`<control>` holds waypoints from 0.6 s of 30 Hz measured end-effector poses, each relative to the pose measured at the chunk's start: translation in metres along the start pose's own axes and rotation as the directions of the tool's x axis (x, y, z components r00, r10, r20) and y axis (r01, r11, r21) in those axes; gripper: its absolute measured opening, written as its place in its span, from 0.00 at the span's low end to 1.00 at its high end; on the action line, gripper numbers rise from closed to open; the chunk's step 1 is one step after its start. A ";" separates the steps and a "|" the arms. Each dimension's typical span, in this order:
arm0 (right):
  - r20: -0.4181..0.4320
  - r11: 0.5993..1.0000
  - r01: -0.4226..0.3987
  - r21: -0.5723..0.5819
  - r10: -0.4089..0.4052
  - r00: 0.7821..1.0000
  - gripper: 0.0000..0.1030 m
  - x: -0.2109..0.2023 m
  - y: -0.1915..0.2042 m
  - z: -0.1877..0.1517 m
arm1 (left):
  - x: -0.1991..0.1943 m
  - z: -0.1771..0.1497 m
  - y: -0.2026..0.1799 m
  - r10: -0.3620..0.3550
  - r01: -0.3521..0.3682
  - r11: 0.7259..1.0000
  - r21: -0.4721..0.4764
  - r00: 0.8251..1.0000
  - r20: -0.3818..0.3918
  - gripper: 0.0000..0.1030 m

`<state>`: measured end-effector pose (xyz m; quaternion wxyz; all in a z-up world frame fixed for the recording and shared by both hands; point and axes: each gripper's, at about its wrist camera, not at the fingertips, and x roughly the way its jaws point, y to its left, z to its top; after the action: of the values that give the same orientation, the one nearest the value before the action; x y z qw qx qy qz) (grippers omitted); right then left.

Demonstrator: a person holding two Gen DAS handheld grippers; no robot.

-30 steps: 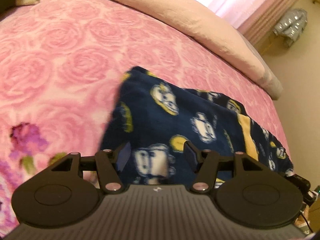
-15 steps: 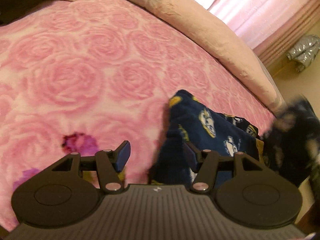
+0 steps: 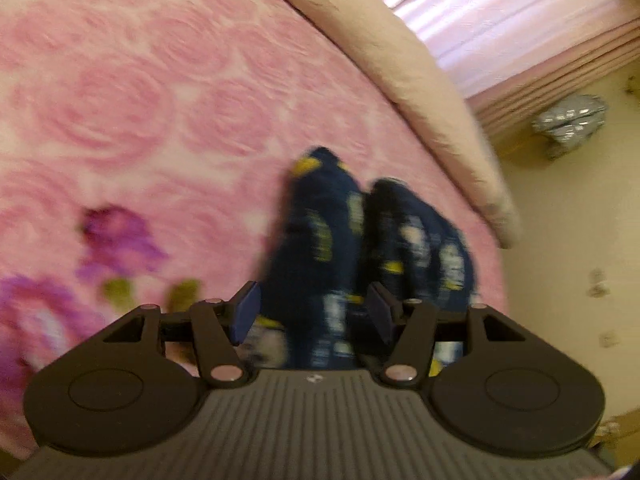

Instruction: Fold clothes

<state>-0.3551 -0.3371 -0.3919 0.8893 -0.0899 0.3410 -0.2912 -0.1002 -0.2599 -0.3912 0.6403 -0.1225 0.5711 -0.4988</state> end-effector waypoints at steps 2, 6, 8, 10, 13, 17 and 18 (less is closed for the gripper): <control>-0.009 0.992 0.022 0.121 -0.021 1.000 0.66 -0.011 -0.021 -0.005 | 0.013 0.003 -0.003 -0.067 0.066 0.998 -0.024 0.997 -0.031 0.58; -0.056 0.880 0.089 0.467 -0.072 0.996 0.66 -0.046 -0.077 -0.032 | 0.043 0.015 -0.011 -0.118 0.115 0.993 -0.036 0.990 -0.083 0.62; -0.096 0.744 0.125 0.657 -0.082 0.992 0.66 -0.052 -0.112 -0.052 | 0.058 0.021 -0.015 -0.131 0.128 0.991 -0.029 0.986 -0.108 0.63; -0.137 0.547 0.149 0.824 -0.063 0.989 0.66 -0.056 -0.145 -0.078 | 0.073 0.026 -0.018 -0.144 0.142 0.990 -0.025 0.980 -0.137 0.64; -0.128 0.258 0.130 0.957 -0.022 0.991 0.66 -0.057 -0.173 -0.114 | 0.094 0.027 -0.017 -0.173 0.167 0.985 -0.048 0.968 -0.182 0.64; -0.127 0.075 0.126 0.989 0.009 0.992 0.66 -0.053 -0.186 -0.136 | 0.106 0.022 -0.018 -0.176 0.172 0.984 -0.041 0.968 -0.178 0.33; -0.130 0.078 0.130 0.988 0.004 0.991 0.66 -0.053 -0.186 -0.134 | 0.102 0.022 -0.020 -0.182 0.180 0.983 -0.028 0.969 -0.166 0.23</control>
<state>-0.5599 -0.4525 -0.3969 0.6831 0.5363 0.0924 -0.4870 -0.1067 -0.3578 -0.4318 0.5410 -0.1359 0.6126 -0.5599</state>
